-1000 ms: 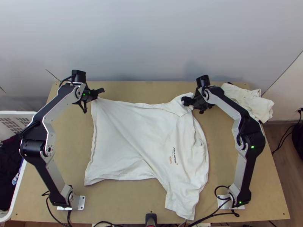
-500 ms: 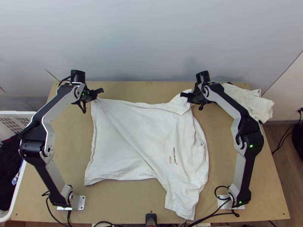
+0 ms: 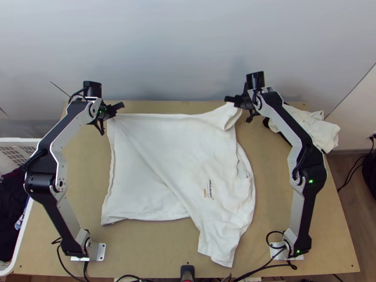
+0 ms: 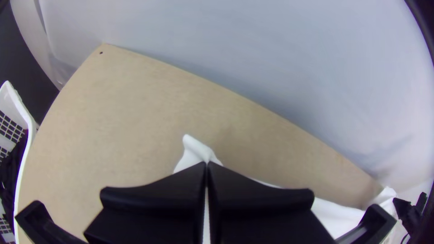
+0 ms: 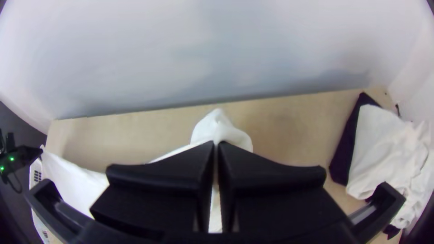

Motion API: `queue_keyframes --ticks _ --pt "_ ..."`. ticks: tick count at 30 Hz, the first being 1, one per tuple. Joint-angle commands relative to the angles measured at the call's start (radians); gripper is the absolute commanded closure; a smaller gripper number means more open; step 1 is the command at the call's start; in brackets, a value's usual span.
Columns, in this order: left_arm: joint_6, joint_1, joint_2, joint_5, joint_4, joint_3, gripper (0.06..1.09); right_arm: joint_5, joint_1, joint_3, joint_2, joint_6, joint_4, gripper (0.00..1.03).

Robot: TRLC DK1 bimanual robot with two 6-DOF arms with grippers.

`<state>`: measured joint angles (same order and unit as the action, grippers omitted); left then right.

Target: Fold the t-shirt

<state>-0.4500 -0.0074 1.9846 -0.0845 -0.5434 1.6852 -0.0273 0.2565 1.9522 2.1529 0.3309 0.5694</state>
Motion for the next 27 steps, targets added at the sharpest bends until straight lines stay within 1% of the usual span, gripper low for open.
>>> queue_keyframes --ticks 1,4,8,10,13,17,19,22,27 --pt "-0.006 0.009 0.048 -0.02 0.007 0.084 1.05 -0.088 0.017 0.099 0.028 -0.046 -0.069 0.99" --pt "-0.006 0.009 0.089 -0.038 0.01 0.148 1.05 -0.109 0.009 0.162 0.067 -0.046 -0.069 1.0" --pt "-0.021 0.02 0.149 -0.044 0.011 0.26 1.05 -0.168 0.006 0.281 0.119 -0.049 -0.071 1.0" --pt "-0.021 0.021 0.171 -0.046 0.01 0.306 1.05 -0.198 0.009 0.326 0.134 -0.067 -0.095 1.0" --pt "-0.019 0.021 0.184 -0.046 0.011 0.338 1.05 -0.25 0.024 0.329 0.139 -0.124 -0.166 1.0" --pt "-0.016 0.021 0.191 -0.046 0.014 0.353 1.05 -0.26 0.03 0.323 0.156 -0.136 -0.178 1.0" --pt "-0.015 0.023 0.181 -0.046 0.013 0.341 1.05 -0.26 0.033 0.309 0.156 -0.13 -0.16 1.0" --pt "-0.007 0.024 0.158 -0.044 0.013 0.298 1.05 -0.26 0.035 0.286 0.139 -0.102 -0.085 1.0" --pt "0.016 0.027 0.091 -0.024 0.03 0.186 1.05 -0.238 0.033 0.174 0.047 -0.062 0.015 1.0"
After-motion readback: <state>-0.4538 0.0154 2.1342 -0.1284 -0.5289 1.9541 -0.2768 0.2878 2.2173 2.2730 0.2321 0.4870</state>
